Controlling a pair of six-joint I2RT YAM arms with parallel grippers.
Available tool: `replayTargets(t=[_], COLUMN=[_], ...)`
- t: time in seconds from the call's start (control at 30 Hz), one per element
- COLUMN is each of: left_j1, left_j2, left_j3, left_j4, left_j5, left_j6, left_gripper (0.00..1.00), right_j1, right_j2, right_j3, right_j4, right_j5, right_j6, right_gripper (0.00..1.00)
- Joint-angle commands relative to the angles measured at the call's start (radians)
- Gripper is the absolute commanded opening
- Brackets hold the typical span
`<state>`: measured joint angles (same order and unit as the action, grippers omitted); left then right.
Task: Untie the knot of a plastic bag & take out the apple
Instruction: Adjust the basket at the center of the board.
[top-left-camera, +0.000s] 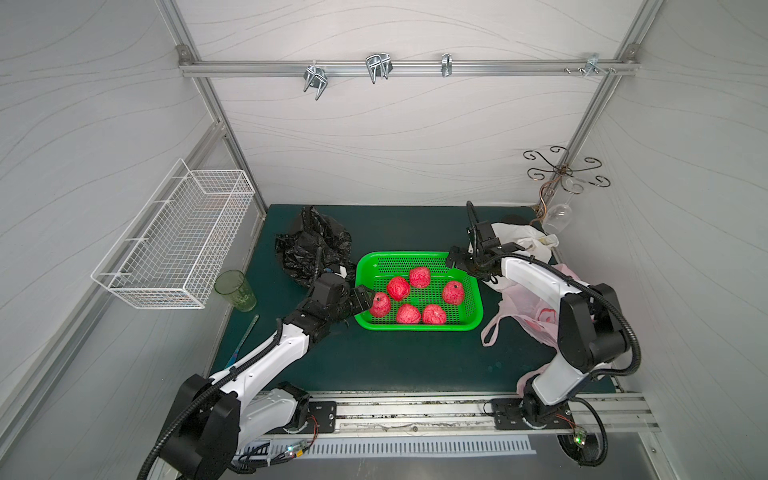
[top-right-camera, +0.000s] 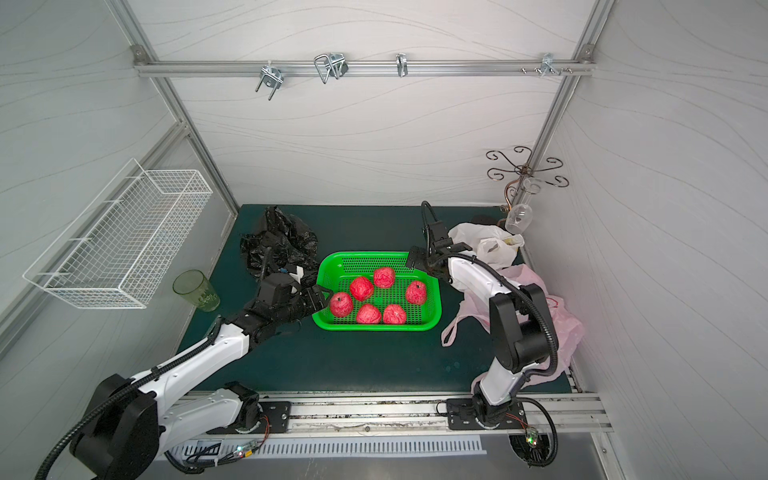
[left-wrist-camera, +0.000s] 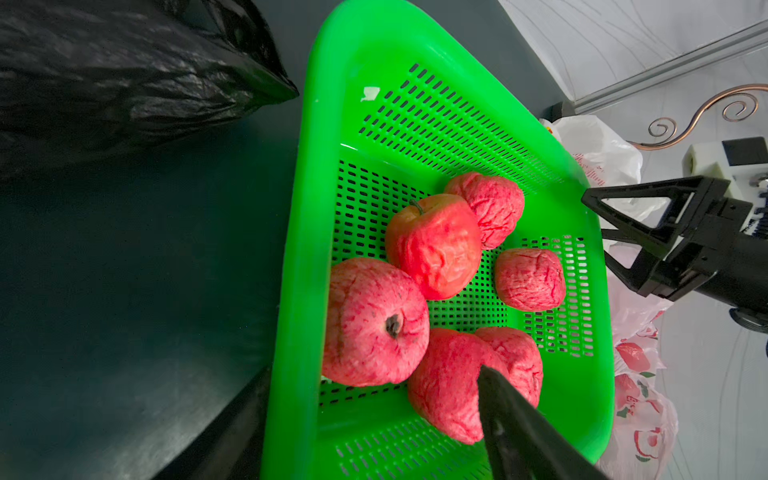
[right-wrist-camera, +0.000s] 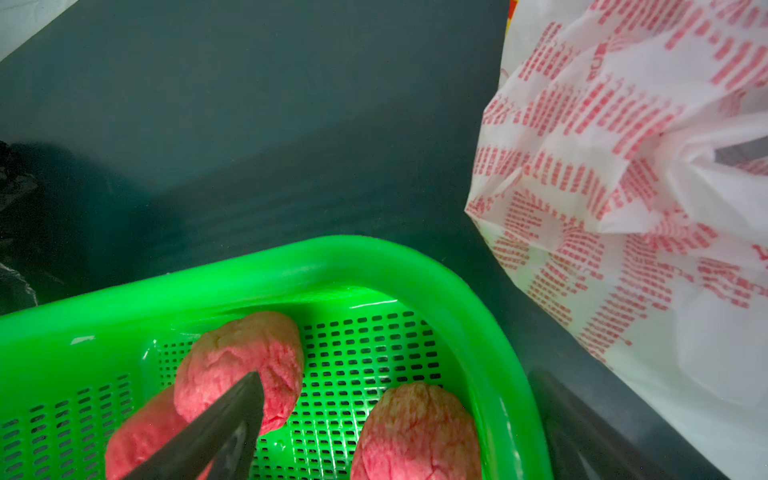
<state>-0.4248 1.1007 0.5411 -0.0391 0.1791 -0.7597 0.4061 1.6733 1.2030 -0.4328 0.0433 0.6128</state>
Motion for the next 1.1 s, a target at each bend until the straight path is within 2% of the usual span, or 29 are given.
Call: replayTargets(t=[0.0,0.23,0.4,0.6,0.77,0.93,1.07], left_j1=[-0.014,-0.014,-0.004,0.065,0.071,0.071,0.065], left_j2=[0.001,0.012,-0.031,-0.109,-0.102,-0.093,-0.068], left_j3=[0.023,0.037,0.059,0.064,0.096,0.144,0.198], left_j4=[0.081,0.068,-0.018,-0.095,-0.120,-0.117,-0.077], left_j5=[0.013,-0.006,-0.056,-0.050,-0.029,0.012,0.077], left_j6=[-0.002,0.012,0.038,0.065,0.077,0.102,0.111], left_gripper=[0.77,0.78,0.80,0.81,0.80,0.79,0.79], right_j1=[0.016,0.011,-0.013,-0.039,-0.039,-0.027,0.027], right_j2=[0.010,0.010,-0.033,-0.151,-0.272,-0.429,-0.530], right_j3=[0.029,0.028,0.000,-0.041,-0.092,-0.192,-0.205], right_j4=[-0.007,-0.011,-0.031,-0.053,-0.078,-0.092,-0.152], right_j5=[-0.063,-0.053,0.011,0.062,0.084,0.028,0.006], right_j6=[0.016,0.009,0.008,-0.001,-0.013,-0.018,0.004], right_gripper=[0.99,0.99,0.99,0.99,0.99,0.99,0.99])
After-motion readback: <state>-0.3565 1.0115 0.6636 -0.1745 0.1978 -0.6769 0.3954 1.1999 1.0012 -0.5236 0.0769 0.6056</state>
